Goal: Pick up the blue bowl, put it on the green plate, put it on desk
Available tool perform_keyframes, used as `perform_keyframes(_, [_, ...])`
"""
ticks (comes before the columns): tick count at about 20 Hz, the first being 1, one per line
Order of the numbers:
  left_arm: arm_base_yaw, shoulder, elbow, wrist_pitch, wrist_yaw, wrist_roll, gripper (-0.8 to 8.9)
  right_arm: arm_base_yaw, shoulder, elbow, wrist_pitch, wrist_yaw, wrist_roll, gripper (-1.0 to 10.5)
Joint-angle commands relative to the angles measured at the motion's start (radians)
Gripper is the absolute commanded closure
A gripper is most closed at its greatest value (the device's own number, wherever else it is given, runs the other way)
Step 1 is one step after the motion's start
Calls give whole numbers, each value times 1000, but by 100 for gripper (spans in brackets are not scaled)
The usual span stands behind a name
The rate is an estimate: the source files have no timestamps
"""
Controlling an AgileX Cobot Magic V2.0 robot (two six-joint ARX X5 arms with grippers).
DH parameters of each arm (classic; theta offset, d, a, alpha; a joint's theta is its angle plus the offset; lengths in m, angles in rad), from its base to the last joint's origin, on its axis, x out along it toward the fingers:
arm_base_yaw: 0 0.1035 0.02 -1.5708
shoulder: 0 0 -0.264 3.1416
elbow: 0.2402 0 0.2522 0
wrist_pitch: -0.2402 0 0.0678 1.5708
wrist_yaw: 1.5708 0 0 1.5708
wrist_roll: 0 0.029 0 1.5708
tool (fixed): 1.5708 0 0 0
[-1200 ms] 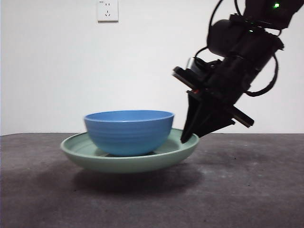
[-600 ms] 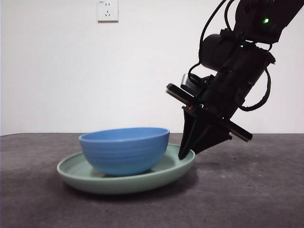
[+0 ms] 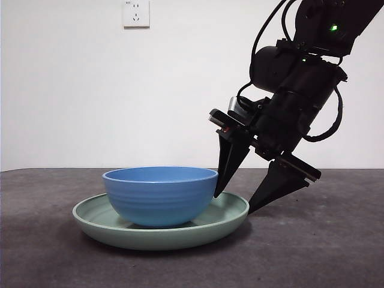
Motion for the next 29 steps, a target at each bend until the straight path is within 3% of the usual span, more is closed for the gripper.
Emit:
perform_keyframes(1, [-5, 3, 12, 6, -2, -1, 149, -4, 3, 22, -2, 2, -14, 649])
perform_keyframes(4, [-5, 3, 12, 2, -2, -1, 149, -10, -43, 22, -6, 33, -37, 649])
perform_keyframes(6, [-5, 3, 12, -9, -2, 0, 149, -14, -105, 22, -17, 102, -56, 646])
perform_keyframes(8, [-5, 3, 12, -11, -2, 0, 149, -18, -195, 22, -67, 179, -73, 574])
perform_keyframes(12, [-5, 3, 12, -17, -2, 0, 149, -10, -456, 22, -296, 243, -132, 474])
perform_keyframes(17, [-5, 3, 12, -17, -2, -1, 149, 19, -837, 22, -624, 346, -126, 389])
perform_keyframes(23, [-5, 3, 12, -49, -2, -14, 149, 20, -1252, 22, -867, 340, -67, 388])
perform_keyframes(29, [-5, 3, 12, -54, -2, 5, 157, 18, -1458, 22, -973, 341, -41, 388])
